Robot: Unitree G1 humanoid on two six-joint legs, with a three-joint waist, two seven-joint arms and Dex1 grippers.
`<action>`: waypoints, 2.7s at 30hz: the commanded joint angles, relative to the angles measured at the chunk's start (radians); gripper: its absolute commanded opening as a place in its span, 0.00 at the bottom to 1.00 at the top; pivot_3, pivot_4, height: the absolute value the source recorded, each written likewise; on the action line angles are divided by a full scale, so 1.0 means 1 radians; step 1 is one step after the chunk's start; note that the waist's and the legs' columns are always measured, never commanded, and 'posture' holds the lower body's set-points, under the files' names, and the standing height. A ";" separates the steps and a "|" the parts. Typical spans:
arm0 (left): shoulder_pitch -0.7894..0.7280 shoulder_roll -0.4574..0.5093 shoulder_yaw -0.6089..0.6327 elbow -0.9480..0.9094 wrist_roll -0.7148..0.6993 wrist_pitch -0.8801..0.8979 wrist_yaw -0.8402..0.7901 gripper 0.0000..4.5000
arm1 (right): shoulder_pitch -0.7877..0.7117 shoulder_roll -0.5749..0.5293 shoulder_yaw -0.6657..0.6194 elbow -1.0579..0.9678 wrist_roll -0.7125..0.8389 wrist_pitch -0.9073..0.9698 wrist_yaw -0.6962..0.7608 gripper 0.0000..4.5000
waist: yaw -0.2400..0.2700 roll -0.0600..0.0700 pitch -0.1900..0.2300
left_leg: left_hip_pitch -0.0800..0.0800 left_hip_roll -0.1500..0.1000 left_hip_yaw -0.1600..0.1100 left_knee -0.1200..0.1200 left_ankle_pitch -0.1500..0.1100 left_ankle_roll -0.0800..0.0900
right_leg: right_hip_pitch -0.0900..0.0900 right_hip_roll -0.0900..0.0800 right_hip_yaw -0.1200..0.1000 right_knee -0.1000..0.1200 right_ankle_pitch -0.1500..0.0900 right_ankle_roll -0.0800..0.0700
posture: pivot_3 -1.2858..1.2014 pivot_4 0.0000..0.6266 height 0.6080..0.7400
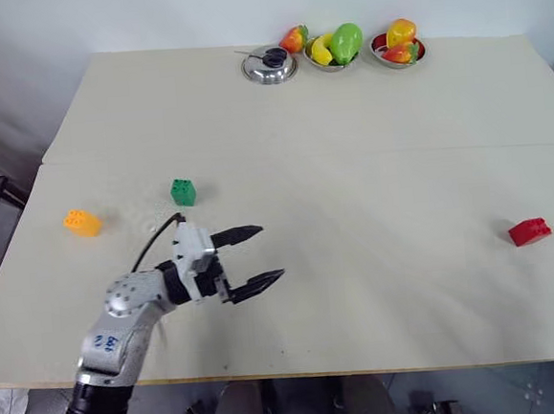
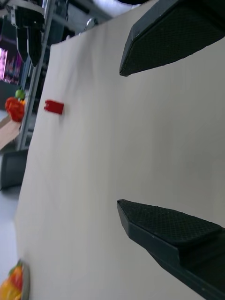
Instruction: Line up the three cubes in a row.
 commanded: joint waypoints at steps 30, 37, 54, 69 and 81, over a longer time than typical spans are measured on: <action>0.038 0.017 0.017 -0.110 0.008 0.028 0.018 1.00 | -0.531 -0.407 0.405 0.243 -0.120 0.548 0.041 0.65 | -0.014 0.006 -0.004 | -0.003 -0.001 -0.001 0.004 0.001 0.003 | 0.000 -0.002 0.000 0.000 0.001 0.002 | 0.52 0.24 1.00; 0.045 0.027 0.030 -0.093 0.015 0.011 0.014 1.00 | -0.614 -0.482 0.503 0.298 -0.164 0.409 0.293 0.34 | -0.018 0.006 -0.003 | -0.003 -0.001 0.000 0.004 0.001 0.003 | 0.000 -0.001 0.000 0.000 0.002 0.003 | 0.52 0.24 1.00; 0.090 0.080 0.095 -0.047 0.018 -0.012 -0.024 1.00 | -1.314 -0.300 1.161 0.767 -0.436 -0.283 0.963 0.34 | -0.019 0.003 -0.001 | -0.005 0.000 -0.004 0.006 0.001 0.001 | 0.000 -0.001 -0.004 -0.001 0.001 0.002 | 0.52 0.24 1.00; 0.129 0.125 0.150 -0.081 0.009 -0.006 -0.023 1.00 | -1.397 -0.220 1.263 0.985 -0.352 -0.440 0.963 0.69 | -0.030 0.004 0.000 | -0.006 0.000 -0.006 0.007 0.001 0.001 | 0.001 -0.002 -0.008 0.000 0.001 0.002 | 0.52 0.24 1.00; 0.381 0.030 0.503 -0.018 -0.030 -0.146 0.103 1.00 | -1.251 -0.275 1.076 0.619 -0.002 -0.240 0.938 1.00 | -0.044 0.004 0.002 | -0.006 0.002 -0.008 0.006 0.000 0.000 | 0.001 -0.002 -0.010 -0.002 0.001 0.001 | 0.52 0.24 1.00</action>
